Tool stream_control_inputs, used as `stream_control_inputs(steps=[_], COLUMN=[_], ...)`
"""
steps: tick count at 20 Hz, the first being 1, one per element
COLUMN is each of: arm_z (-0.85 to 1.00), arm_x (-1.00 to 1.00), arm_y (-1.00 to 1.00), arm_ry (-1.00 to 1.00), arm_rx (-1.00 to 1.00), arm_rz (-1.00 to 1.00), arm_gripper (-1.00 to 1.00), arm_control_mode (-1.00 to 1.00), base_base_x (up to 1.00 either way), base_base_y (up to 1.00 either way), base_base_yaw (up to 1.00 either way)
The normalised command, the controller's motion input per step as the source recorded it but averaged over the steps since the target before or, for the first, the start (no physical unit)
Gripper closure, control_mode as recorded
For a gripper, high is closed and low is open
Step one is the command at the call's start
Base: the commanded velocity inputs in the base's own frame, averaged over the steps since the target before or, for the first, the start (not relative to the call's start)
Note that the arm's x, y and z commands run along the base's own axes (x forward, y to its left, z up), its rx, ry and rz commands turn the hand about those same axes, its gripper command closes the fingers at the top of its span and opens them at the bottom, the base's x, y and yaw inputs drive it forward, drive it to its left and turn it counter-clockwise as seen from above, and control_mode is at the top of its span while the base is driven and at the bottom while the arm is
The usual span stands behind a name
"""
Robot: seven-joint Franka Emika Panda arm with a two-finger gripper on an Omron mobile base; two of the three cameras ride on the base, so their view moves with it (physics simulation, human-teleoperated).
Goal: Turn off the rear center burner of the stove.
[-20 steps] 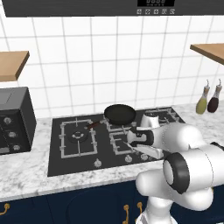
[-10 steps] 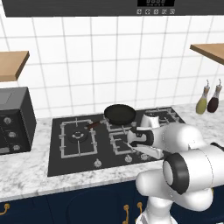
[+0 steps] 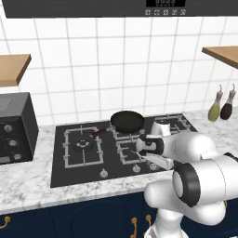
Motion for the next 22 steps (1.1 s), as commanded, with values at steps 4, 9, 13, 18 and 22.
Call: stream_control_inputs(steps=[4,9,13,18,22], arm_z=[0.01,0.00,0.00,0.00,0.00], arm_x=[-0.01,-0.01,0.00,0.00,0.00], arm_y=[0.00,0.00,0.00,0.00,0.00], arm_ry=[0.00,0.01,0.08,0.18,0.28], arm_rx=[0.10,0.12,0.12,0.11,0.12], arm_rz=[-0.50,-0.64,-0.76,-0.82,-0.87], arm_gripper=[1.00,1.00,1.00,1.00,1.00], arm_control_mode=[-1.00,-1.00,-1.00,-1.00,-1.00], base_base_x=[0.00,0.00,0.00,0.00,0.00], base_base_y=[0.00,0.00,0.00,0.00,0.00], base_base_yaw=[0.00,0.00,0.00,0.00,0.00])
